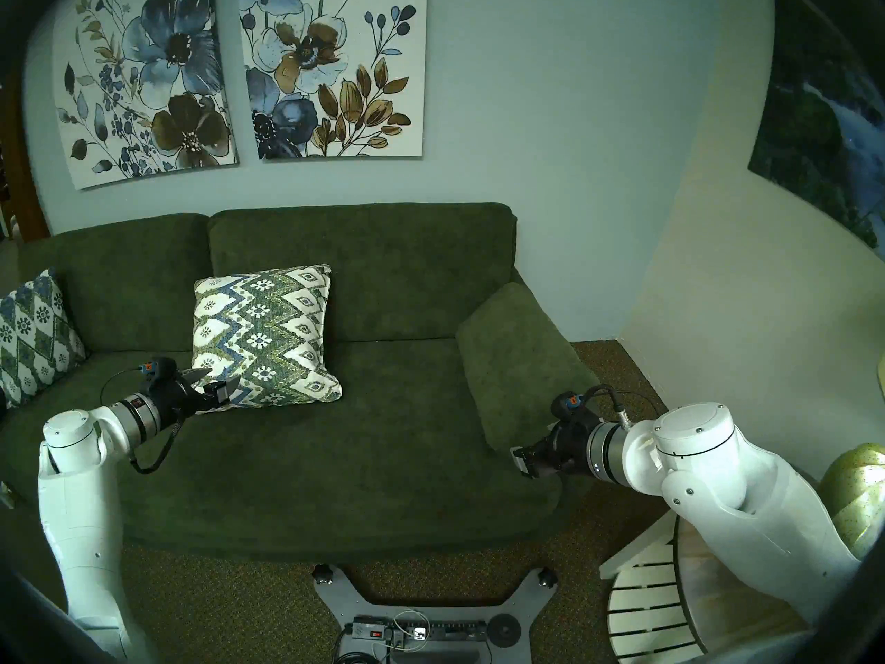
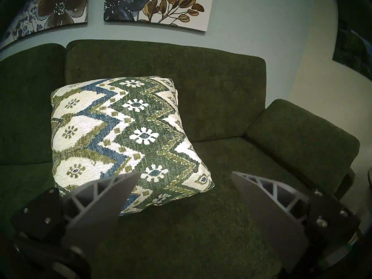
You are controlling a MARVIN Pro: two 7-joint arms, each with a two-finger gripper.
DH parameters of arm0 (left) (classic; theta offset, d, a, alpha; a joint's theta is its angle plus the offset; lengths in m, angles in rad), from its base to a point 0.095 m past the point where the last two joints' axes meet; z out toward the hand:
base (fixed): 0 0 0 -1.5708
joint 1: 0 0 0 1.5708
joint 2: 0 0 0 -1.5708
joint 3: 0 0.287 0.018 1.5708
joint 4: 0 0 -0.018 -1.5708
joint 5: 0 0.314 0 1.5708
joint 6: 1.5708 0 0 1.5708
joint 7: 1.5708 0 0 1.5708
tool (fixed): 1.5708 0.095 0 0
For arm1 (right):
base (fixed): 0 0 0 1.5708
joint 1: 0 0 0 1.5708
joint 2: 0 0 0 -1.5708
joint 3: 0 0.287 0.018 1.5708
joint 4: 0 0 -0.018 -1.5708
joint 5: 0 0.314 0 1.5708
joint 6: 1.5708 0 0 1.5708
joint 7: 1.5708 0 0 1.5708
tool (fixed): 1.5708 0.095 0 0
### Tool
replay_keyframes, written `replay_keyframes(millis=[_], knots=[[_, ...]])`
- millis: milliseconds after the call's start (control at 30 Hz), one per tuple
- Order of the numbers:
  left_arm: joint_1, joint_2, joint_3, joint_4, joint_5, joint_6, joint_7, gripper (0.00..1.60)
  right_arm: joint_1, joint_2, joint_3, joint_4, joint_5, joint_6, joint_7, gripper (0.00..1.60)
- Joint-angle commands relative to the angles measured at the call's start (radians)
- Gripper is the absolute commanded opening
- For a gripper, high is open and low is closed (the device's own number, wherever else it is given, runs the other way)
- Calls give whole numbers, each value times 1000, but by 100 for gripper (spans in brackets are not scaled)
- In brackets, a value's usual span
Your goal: Fix throw pillow on sofa
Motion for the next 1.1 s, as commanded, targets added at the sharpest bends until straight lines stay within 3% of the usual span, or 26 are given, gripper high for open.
replay_keyframes(millis=[0,233,300,367,1033,1067], knots=[[-5,4,-3,-4,-1,-1,1,160,120,-99,-65,22,-37,-13,17,160],[-5,4,-3,-3,-1,-2,0,160,171,-169,-133,70,-53,-21,29,160],[-4,4,-2,-2,-1,-2,-1,160,243,-214,-194,118,-60,-12,38,160],[-4,4,-2,-2,-1,-3,-1,160,219,-221,-192,117,-66,-22,37,160],[-4,6,-2,1,-1,-5,-4,160,443,-470,-360,379,-131,-16,59,160],[-4,6,-2,2,-1,-5,-4,160,429,-459,-363,376,-134,-22,62,160]])
